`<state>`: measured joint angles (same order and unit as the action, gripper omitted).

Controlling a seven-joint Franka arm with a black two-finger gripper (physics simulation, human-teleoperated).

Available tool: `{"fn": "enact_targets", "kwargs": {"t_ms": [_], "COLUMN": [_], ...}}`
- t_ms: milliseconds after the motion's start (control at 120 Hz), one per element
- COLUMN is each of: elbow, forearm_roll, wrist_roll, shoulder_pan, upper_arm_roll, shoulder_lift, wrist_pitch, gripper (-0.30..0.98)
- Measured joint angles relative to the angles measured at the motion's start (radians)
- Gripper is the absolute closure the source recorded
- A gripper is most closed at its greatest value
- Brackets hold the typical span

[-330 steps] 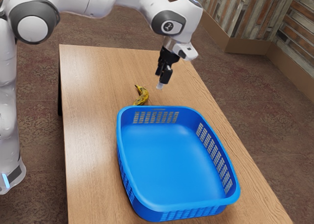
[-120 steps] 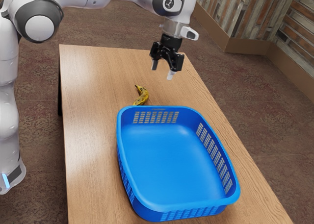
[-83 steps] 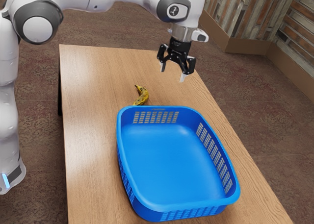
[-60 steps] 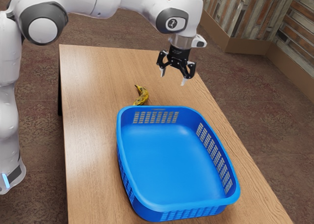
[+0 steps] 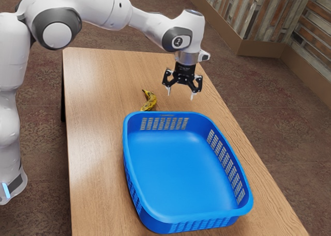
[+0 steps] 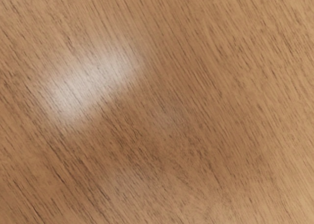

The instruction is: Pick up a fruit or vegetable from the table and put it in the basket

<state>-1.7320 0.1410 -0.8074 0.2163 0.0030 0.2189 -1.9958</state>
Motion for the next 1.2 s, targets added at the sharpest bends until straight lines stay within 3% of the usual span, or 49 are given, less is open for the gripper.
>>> {"fn": "enact_targets", "kwargs": {"t_ms": [417, 633, 783, 850, 892, 1200], "elbow": [-0.014, -0.038, -0.187, -0.244, -0.266, -0.321], "forearm_roll": [0.006, 0.007, 0.008, 0.007, 0.007, 0.006], "wrist_roll": [-0.052, -0.076, -0.094, -0.100, -0.104, -0.118], "shoulder_pan": [-0.004, 0.003, 0.004, 0.010, 0.014, -0.002], "upper_arm_roll": [-0.001, 0.001, 0.025, 0.031, 0.032, 0.035], "shoulder_lift": [0.027, -0.002, -0.110, -0.140, -0.148, -0.147], "wrist_pitch": [-0.229, -0.095, -0.018, -0.012, -0.012, -0.038], "gripper": [0.01, 0.01, 0.01, -0.07, 0.00, -0.01]}}
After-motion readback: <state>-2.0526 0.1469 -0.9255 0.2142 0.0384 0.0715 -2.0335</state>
